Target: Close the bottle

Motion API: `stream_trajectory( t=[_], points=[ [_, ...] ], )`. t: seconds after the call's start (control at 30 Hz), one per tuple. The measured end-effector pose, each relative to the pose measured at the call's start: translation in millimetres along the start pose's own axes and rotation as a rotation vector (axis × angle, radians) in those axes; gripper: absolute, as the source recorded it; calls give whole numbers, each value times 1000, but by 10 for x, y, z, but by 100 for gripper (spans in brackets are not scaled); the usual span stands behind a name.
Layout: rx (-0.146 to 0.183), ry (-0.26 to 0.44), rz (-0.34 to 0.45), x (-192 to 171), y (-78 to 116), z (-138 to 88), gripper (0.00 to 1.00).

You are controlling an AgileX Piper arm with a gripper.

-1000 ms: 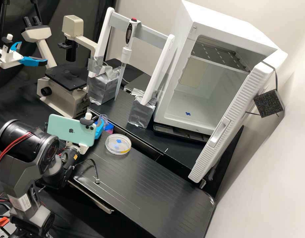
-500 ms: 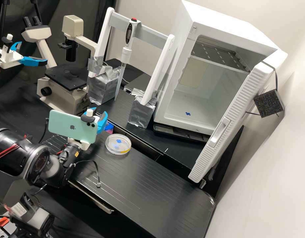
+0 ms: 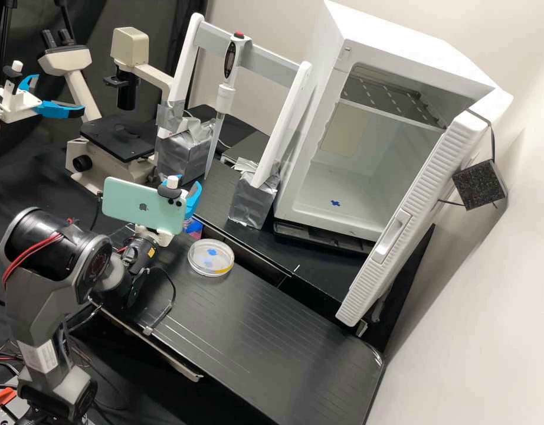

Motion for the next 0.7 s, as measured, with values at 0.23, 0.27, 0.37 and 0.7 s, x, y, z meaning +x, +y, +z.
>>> stream_trajectory(
  t=[0.23,0.27,0.37,0.7],
  points=[
    [-11,-28,-32,107,-58,60,0],
    [-11,-32,-36,110,-71,71,0],
    [-8,-44,-50,117,-105,101,0],
    [31,-61,-65,130,-148,186,0]
  ],
)
